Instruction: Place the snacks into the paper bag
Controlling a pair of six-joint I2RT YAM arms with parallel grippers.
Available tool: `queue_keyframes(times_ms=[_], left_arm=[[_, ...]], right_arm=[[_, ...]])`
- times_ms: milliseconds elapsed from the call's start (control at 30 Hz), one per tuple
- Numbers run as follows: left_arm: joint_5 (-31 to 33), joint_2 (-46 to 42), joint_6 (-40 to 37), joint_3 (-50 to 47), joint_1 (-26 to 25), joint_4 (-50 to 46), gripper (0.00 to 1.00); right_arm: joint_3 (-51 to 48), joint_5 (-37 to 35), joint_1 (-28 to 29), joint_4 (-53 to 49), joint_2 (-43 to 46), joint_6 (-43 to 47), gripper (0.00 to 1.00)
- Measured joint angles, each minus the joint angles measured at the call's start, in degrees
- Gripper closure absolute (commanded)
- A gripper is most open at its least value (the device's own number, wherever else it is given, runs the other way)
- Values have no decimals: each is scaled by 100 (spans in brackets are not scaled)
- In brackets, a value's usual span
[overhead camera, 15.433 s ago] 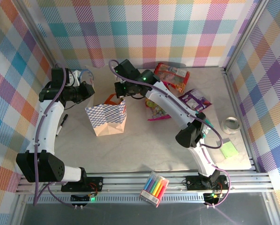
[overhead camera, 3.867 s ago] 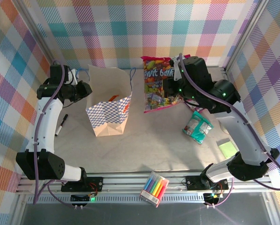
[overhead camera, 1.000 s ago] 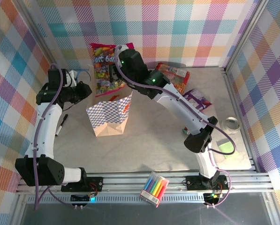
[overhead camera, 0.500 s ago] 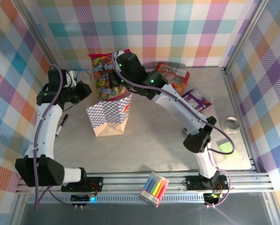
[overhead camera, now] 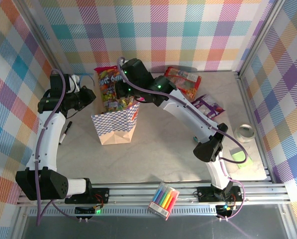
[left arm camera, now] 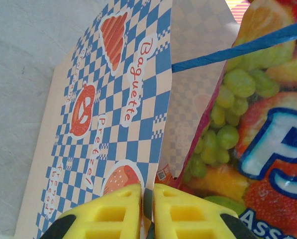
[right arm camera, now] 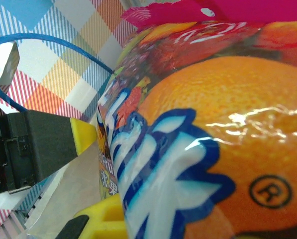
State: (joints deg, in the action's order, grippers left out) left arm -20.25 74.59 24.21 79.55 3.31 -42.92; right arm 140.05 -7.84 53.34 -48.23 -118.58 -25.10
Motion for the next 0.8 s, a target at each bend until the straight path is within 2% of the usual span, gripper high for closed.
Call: queue_keyframes(times_ms=[800], left_arm=[[144, -190, 214, -330, 22, 278, 87]], right_arm=[[352, 321, -2, -297, -592, -173, 100]])
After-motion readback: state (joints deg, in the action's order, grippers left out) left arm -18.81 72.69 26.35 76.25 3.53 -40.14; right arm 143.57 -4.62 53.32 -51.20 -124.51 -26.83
